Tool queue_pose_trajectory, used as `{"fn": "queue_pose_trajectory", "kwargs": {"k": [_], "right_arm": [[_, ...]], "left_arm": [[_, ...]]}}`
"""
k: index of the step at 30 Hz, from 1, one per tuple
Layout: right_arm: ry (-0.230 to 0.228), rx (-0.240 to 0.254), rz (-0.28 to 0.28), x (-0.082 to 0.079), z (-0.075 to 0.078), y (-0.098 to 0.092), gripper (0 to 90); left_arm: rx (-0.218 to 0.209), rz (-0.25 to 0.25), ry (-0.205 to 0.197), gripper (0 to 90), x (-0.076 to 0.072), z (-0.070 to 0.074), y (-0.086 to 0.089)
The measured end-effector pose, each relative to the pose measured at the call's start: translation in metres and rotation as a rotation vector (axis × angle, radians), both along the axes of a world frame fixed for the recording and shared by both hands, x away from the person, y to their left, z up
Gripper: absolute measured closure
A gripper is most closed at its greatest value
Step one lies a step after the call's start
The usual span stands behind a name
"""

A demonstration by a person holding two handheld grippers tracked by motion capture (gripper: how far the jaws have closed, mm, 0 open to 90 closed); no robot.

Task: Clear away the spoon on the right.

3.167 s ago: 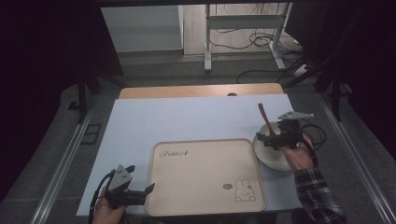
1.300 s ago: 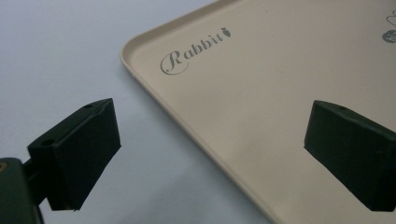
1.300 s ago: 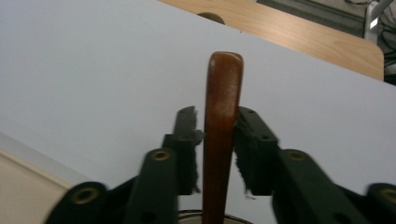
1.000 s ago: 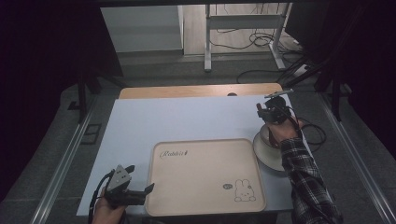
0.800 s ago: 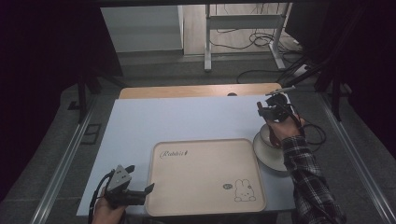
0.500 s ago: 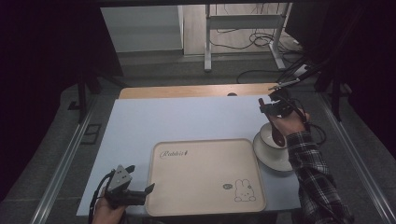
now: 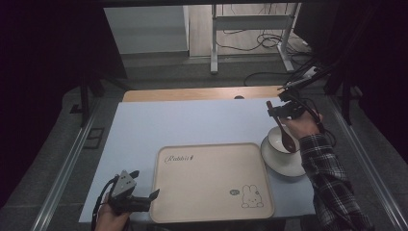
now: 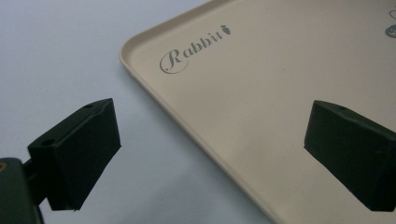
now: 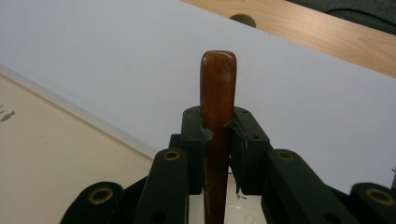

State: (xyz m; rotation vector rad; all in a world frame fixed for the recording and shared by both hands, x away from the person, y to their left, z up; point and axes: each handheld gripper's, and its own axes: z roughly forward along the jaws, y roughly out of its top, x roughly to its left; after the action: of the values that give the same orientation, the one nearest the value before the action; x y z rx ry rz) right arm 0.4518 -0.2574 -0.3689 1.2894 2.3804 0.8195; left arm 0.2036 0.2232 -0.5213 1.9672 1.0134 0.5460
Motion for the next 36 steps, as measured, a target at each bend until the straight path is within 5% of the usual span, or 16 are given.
{"fn": "queue_pose_trajectory", "kwargs": {"k": [17, 36], "right_arm": [[0.067, -0.020, 0.083, -0.025, -0.001, 0.023, 76.7], [0.186, -0.032, 0.105, -0.052, -0.027, 0.052, 76.8]], "left_arm": [[0.004, -0.001, -0.001, 3.4, 0.000, 0.000, 0.000], [0.009, -0.002, 0.000, 3.4, 0.000, 0.000, -0.001]]}}
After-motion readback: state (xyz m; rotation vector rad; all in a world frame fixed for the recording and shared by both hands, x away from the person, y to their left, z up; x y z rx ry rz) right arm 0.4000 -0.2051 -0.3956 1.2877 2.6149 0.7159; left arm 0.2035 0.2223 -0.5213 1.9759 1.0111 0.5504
